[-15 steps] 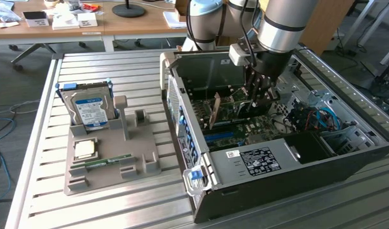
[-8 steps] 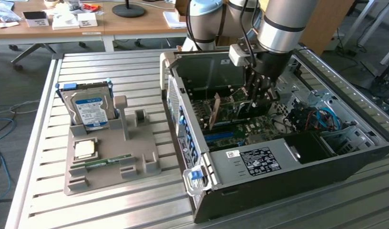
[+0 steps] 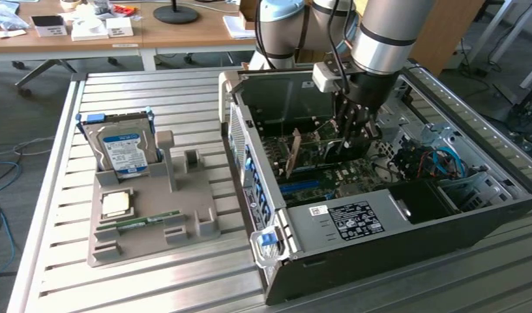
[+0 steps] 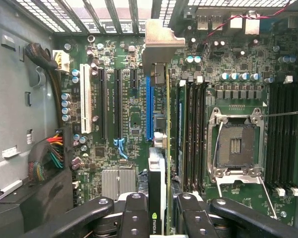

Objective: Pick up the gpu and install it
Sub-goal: 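Insert the gpu into the slot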

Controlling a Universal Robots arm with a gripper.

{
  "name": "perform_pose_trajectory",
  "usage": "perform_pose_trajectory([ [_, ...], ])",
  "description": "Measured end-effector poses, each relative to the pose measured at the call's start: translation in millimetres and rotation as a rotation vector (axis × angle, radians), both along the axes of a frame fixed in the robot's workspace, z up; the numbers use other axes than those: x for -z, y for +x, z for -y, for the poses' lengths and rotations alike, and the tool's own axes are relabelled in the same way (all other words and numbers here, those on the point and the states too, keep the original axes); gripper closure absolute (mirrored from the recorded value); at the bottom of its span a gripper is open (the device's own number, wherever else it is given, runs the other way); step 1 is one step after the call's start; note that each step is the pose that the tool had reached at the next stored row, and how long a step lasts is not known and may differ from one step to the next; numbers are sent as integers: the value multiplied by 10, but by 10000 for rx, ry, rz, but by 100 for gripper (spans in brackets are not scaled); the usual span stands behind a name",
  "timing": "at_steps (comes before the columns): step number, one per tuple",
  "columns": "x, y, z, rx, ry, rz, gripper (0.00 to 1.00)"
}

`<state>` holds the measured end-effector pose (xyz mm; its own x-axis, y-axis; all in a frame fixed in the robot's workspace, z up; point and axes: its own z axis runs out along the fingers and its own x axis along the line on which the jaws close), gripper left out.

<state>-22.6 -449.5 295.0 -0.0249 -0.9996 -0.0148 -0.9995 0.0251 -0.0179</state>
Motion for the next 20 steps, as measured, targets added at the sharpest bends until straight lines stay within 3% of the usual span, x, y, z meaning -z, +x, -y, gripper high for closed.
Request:
perform_pose_trajectory([
  [12,27,-4,0,2,0,1,73],
  [20,32,-135,0,0,1,1,73],
])
